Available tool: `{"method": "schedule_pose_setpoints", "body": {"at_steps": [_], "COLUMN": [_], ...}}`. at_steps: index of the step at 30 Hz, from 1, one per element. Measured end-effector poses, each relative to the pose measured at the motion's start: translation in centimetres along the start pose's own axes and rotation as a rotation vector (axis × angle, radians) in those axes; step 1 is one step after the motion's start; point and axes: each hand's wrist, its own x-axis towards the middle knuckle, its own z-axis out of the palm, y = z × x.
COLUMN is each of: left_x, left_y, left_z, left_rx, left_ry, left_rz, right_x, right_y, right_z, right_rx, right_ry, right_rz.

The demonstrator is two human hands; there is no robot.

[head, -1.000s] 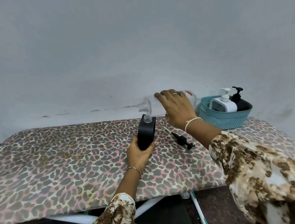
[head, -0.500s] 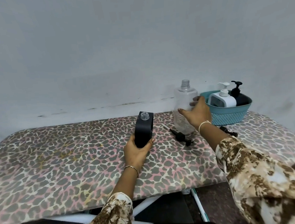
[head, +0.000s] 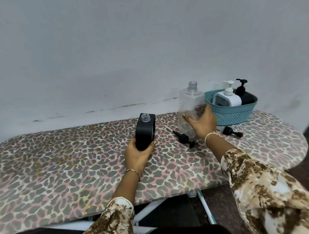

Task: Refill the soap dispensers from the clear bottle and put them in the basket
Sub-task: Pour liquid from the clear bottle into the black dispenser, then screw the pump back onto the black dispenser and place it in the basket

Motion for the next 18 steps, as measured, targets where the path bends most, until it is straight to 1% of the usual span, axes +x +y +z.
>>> {"method": "schedule_pose_setpoints", "body": {"at_steps": [4, 8, 10, 13, 18], "left_x": [-0.1, 0.0, 0.0, -0.1, -0.3], "left_y": [0.2, 0.3, 0.4, 0.2, -0.1], "left_z": [0.0, 0.1, 0.1, 0.1, -0.1], "left_rx": [0.024, 0.028, 0.027, 0.032, 0.016], "left_ry": [0.008, 0.006, 0.002, -0.008, -0.013], "left_rz": [0.004, 0.0, 0.0, -0.001, -0.017], "right_x": [-1.4, -4.9, -6.6, -7.8, -8.3], "right_y": [0.4, 1.6, 2.2, 2.8, 2.9], "right_z": [0.3, 1.2, 1.7, 2.2, 2.0], "right_rx": [0.02, -0.153, -0.223, -0.315, -0.329], "right_ry": [-0.055, -0.077, -0.081, -0.04, -0.026], "right_rz": [0.072, 0.25, 0.292, 0.27, 0.228]}}
